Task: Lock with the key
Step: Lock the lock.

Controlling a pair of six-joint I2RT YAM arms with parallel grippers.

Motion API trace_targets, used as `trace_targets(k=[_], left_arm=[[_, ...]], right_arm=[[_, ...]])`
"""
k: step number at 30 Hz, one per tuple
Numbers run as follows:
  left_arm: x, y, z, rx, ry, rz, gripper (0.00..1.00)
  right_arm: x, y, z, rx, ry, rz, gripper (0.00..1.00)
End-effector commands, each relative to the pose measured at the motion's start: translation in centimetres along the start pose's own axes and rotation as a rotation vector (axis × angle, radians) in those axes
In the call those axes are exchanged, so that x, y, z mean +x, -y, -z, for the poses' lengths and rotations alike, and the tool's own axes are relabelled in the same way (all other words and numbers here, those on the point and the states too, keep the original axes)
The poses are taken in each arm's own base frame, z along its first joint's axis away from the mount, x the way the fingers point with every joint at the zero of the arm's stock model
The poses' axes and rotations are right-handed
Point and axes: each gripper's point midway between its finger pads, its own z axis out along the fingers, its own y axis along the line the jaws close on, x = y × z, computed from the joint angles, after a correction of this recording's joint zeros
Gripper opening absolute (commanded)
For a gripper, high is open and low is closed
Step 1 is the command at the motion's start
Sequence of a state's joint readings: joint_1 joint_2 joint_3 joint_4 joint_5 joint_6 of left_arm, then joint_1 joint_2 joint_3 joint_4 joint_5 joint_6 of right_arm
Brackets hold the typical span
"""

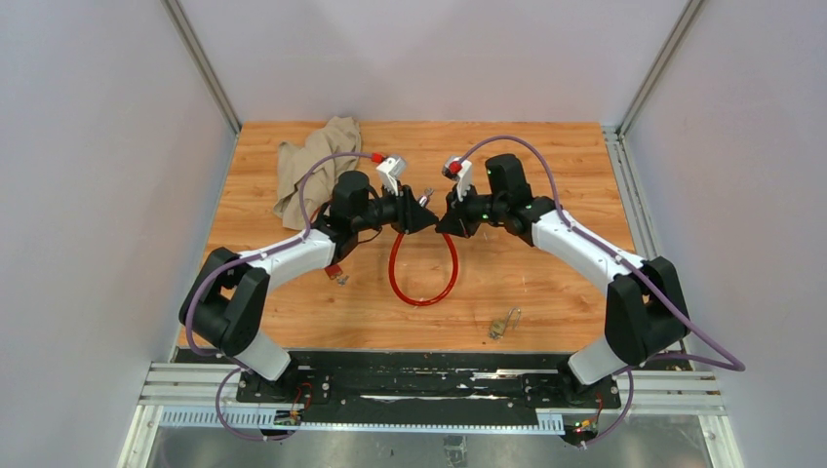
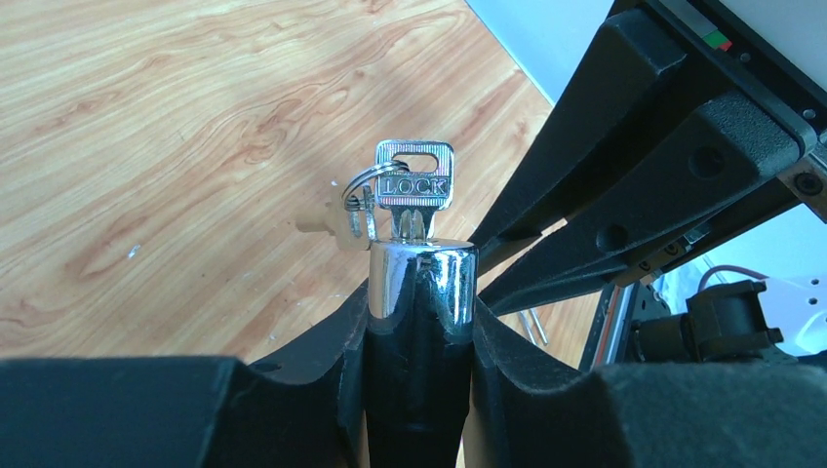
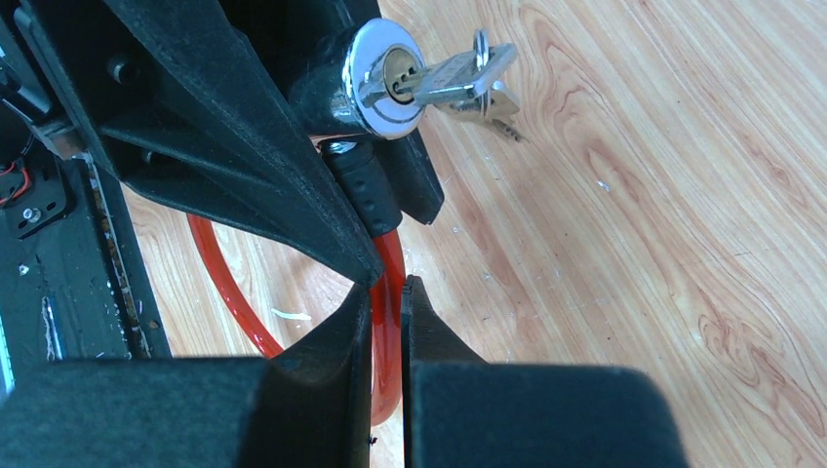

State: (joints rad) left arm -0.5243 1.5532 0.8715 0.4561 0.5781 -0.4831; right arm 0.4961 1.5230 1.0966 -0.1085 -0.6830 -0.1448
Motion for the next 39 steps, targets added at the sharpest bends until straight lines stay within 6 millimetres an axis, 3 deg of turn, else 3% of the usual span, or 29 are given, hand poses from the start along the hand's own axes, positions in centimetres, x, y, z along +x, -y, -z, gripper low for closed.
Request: trace_targets(k=[1,13,23,32,36,39], left_arm=[[-0.8,0.5,-0.1,0.004,0.032,-0.016,0.00],[-1.4,1.4,1.0,0.038,0.051,-0.241,0.00],[0.7,1.2,1.3,0.045,0.032,-0.347,0.00],[1.3,0.3,1.0,0.013,0.026,-0.360,0.00],[1.5,0.2,0.9,0.012,0.021,-0.362,0.00],[1.5,0.1,0.9,0.015,0.020,-0.367,0.00]], right_arm=[[-2.5,-1.4,-0.7,-0.040,0.054,0.043,0.01],[-1.7,-0.7,-1.0,-0.015,0.039,0.075,0.03],[0.0,-0.3,-1.0,-0.043,-0.009,0.021,0.15],[1.6,0.1,-1.1,-0.052,-0.036,-0.004,0.17],[0.8,0.2,-0.3,-0.049,-0.020,0.009,0.29],[0.7,0.1,0.4,-0.049,-0.029,0.025,0.46]])
